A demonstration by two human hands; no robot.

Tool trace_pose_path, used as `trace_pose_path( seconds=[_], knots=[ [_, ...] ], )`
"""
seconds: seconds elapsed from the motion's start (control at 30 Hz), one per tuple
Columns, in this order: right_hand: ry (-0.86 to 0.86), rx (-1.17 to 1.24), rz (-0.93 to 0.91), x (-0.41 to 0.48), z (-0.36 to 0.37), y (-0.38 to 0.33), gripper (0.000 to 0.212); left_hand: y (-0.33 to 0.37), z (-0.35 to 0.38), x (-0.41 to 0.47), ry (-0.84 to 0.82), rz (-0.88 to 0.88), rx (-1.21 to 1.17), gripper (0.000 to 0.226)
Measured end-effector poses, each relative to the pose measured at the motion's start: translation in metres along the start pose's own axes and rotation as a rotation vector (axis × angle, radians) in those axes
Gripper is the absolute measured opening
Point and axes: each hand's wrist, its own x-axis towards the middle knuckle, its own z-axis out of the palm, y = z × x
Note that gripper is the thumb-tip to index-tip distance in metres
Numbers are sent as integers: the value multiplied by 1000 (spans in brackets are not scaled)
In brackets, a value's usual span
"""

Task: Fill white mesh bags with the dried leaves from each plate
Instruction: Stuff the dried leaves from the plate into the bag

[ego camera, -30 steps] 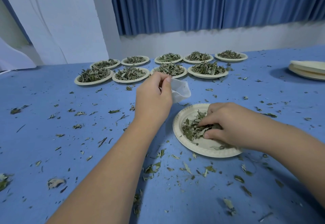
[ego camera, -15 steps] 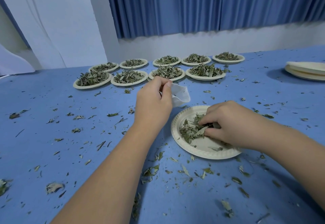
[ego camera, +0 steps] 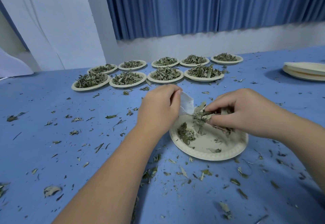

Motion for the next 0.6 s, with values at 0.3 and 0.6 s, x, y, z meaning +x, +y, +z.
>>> trace_pose_path(
  seconds=[0.3,0.6],
  knots=[
    [65,67,12,0,-7,-4,19,4,3,-1,-29,15,20,21],
    [154,-106,80,7,7,-4,14,16,6,-4,-91,91,14,20]
  ],
)
